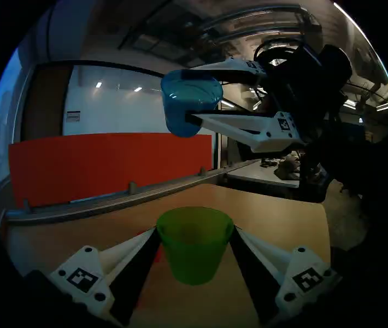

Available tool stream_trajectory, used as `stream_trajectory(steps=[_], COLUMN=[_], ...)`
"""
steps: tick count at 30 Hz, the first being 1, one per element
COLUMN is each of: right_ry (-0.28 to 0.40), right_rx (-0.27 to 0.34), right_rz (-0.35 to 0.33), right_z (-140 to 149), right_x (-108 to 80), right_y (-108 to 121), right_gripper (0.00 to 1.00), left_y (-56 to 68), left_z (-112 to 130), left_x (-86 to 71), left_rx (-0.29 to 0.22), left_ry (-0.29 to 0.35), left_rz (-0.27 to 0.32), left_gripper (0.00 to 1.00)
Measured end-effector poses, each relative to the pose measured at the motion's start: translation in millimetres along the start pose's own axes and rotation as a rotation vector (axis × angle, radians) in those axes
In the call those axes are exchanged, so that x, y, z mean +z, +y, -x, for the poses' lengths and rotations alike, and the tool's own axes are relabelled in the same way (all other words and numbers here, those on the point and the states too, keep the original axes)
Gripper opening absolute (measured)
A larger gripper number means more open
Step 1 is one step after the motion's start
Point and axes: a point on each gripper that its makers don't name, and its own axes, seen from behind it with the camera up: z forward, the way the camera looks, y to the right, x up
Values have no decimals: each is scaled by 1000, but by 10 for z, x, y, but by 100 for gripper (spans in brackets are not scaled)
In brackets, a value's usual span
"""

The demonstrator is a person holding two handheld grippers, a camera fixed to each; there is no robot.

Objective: Pour water

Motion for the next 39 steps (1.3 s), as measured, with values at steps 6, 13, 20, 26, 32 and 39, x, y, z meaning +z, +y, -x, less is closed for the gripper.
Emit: stream_trajectory(steps=[6,13,20,26,32,39], right_ry=[-4,-5,-9,-11,-15,-16], right_rx=[-57,-119,-163,-190,-217,-245], right_rz=[3,20,26,35,37,39], right_z=[-1,-26,-35,-34,-24,-34], right_x=[32,50,54,42,42,58], right_y=[30,101,128,172,179,183], right_gripper=[93,93,93,93,93,93], left_y=[3,11,35,43,51,44], left_z=[-4,2,17,35,45,39], left_x=[6,12,26,25,33,27], left_rx=[0,1,6,9,12,10], left_ry=[2,0,-3,-6,-10,-7], left_rz=[-1,0,4,6,6,5], left_gripper=[88,88,88,87,87,87])
